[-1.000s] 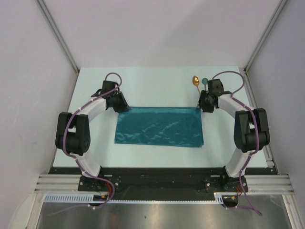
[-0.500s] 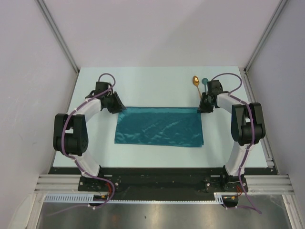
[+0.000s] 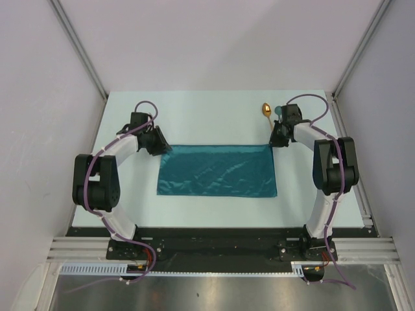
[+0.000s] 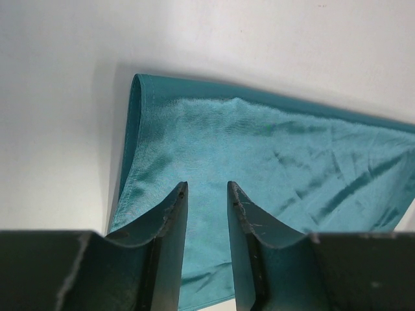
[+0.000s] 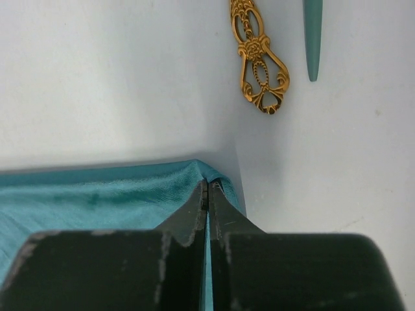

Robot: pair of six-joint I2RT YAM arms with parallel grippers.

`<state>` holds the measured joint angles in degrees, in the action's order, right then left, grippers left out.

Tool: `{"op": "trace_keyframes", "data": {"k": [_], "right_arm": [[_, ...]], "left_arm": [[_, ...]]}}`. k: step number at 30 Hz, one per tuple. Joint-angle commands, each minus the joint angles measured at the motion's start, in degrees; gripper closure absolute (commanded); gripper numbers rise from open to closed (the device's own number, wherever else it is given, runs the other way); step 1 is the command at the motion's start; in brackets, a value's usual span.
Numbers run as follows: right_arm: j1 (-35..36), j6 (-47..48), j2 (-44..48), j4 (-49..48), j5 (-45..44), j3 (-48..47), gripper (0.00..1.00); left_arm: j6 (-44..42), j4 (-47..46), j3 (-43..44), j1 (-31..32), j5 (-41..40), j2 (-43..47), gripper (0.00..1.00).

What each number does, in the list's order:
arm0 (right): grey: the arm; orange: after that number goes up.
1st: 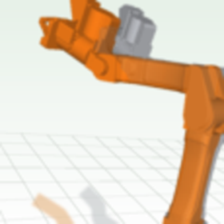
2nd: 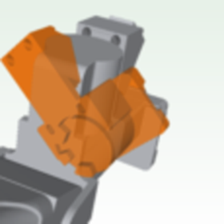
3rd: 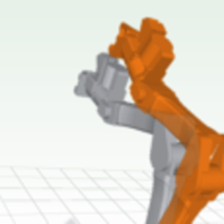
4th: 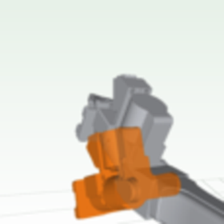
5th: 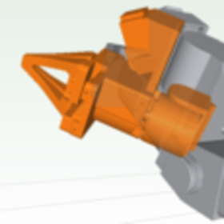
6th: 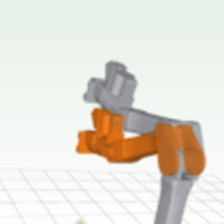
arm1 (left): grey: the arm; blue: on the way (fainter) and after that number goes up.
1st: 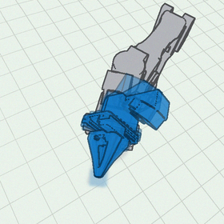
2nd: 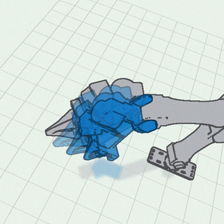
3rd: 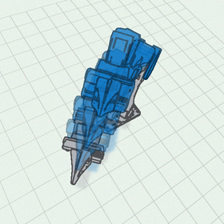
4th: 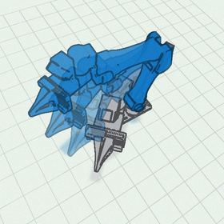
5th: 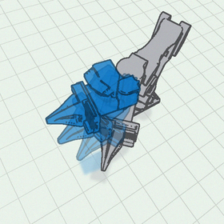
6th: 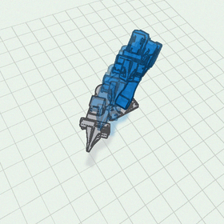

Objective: Fold the napkin into a case and place the utensils inside
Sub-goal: Smooth out the rectangle-folded napkin at the center of the board.

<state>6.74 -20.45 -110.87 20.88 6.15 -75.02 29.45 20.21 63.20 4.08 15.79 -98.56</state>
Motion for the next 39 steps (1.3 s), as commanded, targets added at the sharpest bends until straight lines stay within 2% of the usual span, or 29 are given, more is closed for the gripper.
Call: {"op": "trace_keyframes", "data": {"k": [1, 6, 12, 16, 18, 20, 24, 25, 27, 28, 32, 35, 39], "right_arm": [[-0.15, 0.58, -1.54, -0.49, 0.09, -3.28, 1.00], [-0.33, 1.64, -2.24, 0.03, -1.84, -4.60, 0.99], [-0.77, 3.31, -5.32, 0.56, -2.37, -7.33, 0.89], [-0.85, 2.43, -4.53, 3.19, -4.12, -8.29, 0.76], [-0.77, 2.43, -3.22, 5.65, -5.44, -9.26, 0.61], [-0.42, 2.69, -1.90, 8.54, -7.98, -10.22, 0.51], [1.87, 3.04, 0.91, 9.44, -9.85, -10.15, 0.48], [2.31, 3.04, 1.18, 7.96, -7.32, -8.66, 0.49], [2.66, 1.99, -0.21, 6.54, -6.77, -8.73, 0.57], [2.57, 1.73, -0.83, 6.19, -3.29, -9.08, 0.62], [1.17, 1.11, -5.14, 3.81, -0.18, -10.93, 0.94], [0.12, 1.29, -8.13, 3.38, -0.26, -12.77, 1.00], [-0.33, 2.87, -11.38, 1.44, -0.09, -14.97, 1.00]], "left_arm": [[-1.24, -1.40, -0.36, -0.38, 1.08, 2.59, 0.65], [-0.80, -1.93, -0.71, -0.47, 0.47, 2.68, 0.64], [-0.97, -2.28, 0.34, -0.74, 0.55, 1.45, 0.57], [-0.98, -2.63, 1.13, -0.74, 1.00, -0.39, 0.66], [-0.36, -2.36, 2.53, -0.74, 1.69, -1.71, 0.72], [0.51, -2.89, 3.24, -0.74, 2.31, -3.64, 0.75], [0.52, -2.72, 6.40, -0.91, -0.49, -6.72, 0.81], [0.69, -2.63, 7.11, -1.00, -1.54, -7.60, 0.82], [1.39, -2.01, 9.12, -1.09, -1.64, -10.14, 0.85], [1.75, -1.84, 9.66, -1.09, -1.82, -10.68, 0.86], [1.84, -1.49, 10.80, -1.26, -3.40, -12.53, 0.85], [1.66, 0.00, 11.94, -1.70, -3.84, -14.37, 0.85], [1.84, 0.27, 12.74, -2.14, -3.49, -15.87, 0.84]]}}
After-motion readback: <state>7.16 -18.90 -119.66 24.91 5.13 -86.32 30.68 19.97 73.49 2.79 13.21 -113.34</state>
